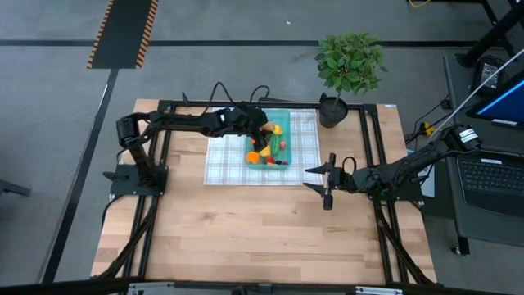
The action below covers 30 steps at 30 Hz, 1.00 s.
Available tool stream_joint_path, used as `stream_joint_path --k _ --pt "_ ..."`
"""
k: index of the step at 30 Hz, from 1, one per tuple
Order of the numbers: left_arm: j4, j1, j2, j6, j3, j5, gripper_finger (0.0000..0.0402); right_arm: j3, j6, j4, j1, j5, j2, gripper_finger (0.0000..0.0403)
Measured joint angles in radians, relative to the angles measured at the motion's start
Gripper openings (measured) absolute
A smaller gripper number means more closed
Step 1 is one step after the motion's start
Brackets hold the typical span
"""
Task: Pick and placing Produce into tupperware
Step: Put the brown potato into the green bin
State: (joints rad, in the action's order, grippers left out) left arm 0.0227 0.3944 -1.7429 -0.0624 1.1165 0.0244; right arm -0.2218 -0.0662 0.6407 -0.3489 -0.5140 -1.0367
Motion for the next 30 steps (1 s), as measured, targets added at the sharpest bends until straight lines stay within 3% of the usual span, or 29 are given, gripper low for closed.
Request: stream_joint_path --k 7,19,30 --pt "-0.064 0.028 -0.124 -0.023 0.098 -0.062 0.0156 0.0 -0.01 -0.016 0.0 0.0 0.0 0.0223" --pt "-0.359 0.043 -0.303 -0.129 0.349 -0.06 0.0156 0.0 -0.007 -0.032 0.0 0.0 0.0 0.0223" --pt "-0.37 0.042 -0.359 -0.158 0.374 -0.036 0.0171 0.0 -0.006 -0.044 0.0 0.0 0.0 0.0223"
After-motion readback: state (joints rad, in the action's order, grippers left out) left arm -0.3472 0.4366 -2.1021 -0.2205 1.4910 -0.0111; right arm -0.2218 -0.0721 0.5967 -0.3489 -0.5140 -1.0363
